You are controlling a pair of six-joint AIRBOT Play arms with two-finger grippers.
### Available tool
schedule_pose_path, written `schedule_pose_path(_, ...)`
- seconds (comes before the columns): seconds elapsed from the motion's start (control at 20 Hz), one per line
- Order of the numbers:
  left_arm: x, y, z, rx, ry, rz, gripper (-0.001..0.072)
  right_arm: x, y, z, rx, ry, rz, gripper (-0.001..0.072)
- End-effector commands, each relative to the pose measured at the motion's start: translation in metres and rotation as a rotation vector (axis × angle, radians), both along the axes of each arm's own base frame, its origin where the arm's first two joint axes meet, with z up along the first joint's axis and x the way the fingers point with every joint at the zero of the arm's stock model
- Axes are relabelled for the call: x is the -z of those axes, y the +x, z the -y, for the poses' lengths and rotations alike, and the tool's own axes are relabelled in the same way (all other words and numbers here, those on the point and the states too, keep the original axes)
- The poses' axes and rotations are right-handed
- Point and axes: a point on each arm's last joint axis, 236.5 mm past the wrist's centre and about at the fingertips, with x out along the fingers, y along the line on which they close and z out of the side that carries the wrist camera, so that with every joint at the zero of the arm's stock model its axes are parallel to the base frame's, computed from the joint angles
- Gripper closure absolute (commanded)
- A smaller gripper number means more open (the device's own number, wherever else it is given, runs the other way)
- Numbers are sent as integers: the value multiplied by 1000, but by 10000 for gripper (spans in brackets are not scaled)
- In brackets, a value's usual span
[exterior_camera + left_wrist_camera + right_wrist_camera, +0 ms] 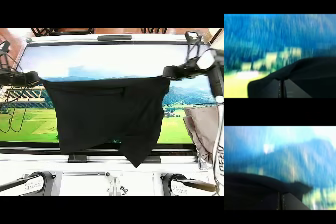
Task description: Fold the shirts.
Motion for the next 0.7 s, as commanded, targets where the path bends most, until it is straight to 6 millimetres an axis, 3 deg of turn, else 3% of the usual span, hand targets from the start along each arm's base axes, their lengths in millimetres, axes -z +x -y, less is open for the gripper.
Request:
schedule_pose_path(0.0, 20, 69, 0, -133, -121, 126, 678, 14, 69, -7, 89, 65, 206, 651)
schedule_pose_path(0.15, 55, 92, 21, -151, -165, 115, 678, 54, 82, -7, 103, 70, 167, 651)
schedule_pose_path(0.3, 98, 84, 46, -85, -165, 8, 677, 102, 68, -13, 123, 104, 12, 651)
schedule_pose_path(0.5, 123, 32, 47, 83, -137, -201, 678, 110, 24, 1, 66, -2, -161, 650)
schedule_pose_path(0.65, 123, -23, 47, 238, -149, -380, 679, 114, -40, 17, 57, -67, -407, 651)
